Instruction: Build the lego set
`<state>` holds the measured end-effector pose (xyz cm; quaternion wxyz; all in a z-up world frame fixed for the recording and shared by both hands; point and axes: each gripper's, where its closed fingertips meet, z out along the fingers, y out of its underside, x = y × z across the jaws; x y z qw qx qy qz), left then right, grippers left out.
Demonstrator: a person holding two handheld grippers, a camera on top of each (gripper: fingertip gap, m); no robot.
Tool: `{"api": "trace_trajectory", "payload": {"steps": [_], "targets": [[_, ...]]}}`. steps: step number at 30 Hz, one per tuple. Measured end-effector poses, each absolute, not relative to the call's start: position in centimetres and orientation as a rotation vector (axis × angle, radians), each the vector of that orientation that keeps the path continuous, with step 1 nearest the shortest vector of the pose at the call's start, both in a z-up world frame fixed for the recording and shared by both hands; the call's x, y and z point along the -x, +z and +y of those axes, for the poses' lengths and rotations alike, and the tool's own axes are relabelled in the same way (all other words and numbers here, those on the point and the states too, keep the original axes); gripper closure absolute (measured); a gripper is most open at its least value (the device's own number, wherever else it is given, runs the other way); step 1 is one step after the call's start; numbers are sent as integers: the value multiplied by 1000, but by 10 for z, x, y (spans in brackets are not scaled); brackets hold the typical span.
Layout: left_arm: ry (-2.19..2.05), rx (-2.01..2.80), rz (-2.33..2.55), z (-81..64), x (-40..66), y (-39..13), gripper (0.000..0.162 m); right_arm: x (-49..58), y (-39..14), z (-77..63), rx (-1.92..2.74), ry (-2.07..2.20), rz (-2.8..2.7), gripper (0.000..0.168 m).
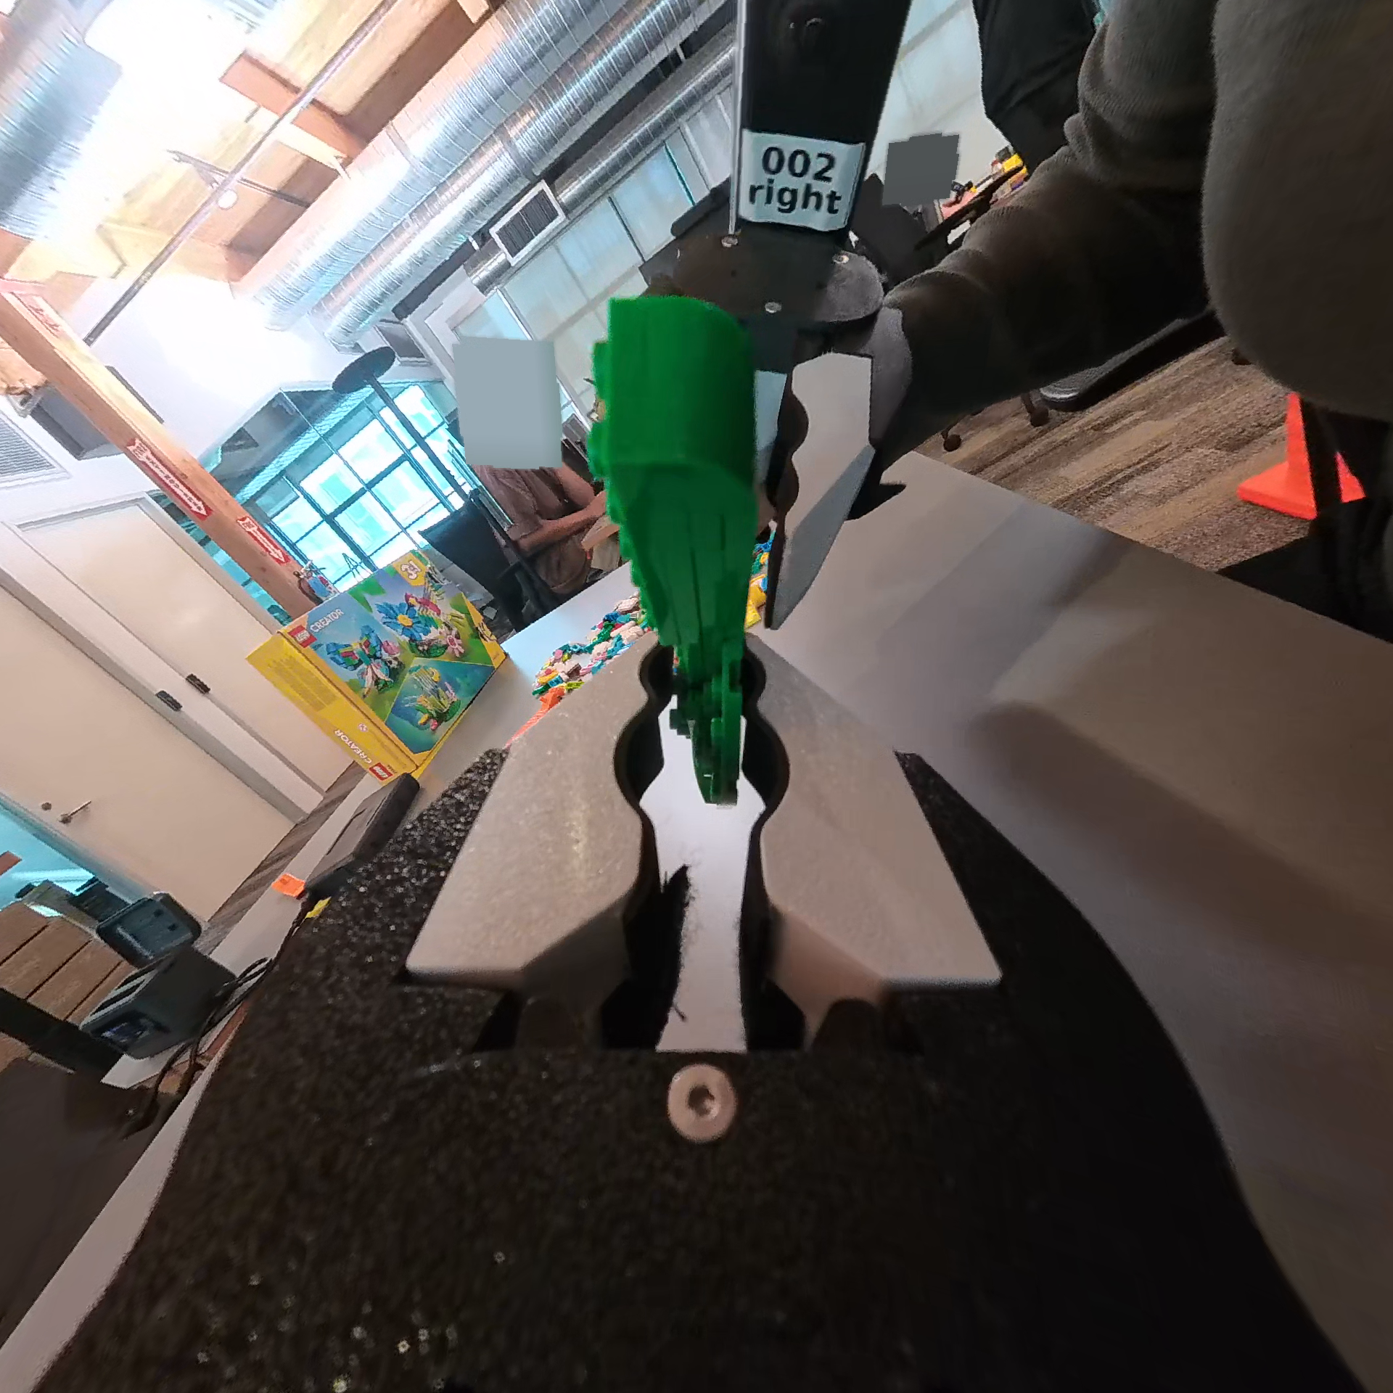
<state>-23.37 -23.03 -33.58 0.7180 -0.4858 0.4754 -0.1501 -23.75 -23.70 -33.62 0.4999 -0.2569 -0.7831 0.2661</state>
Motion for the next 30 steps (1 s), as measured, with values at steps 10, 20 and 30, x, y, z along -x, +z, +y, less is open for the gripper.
{"api": "trace_trajectory", "payload": {"steps": [10, 20, 30], "targets": [[-327, 1074, 1068, -232, 232, -338, 149, 239, -335, -240, 591, 630, -1907, 162], [-225, 1069, 1051, -226, 234, -337, 149, 235, -332, -236, 527, 624, -1842, 133], [222, 992, 1145, -213, 238, -348, 149, 209, -273, -93, 790, 627, -869, 121]]}}
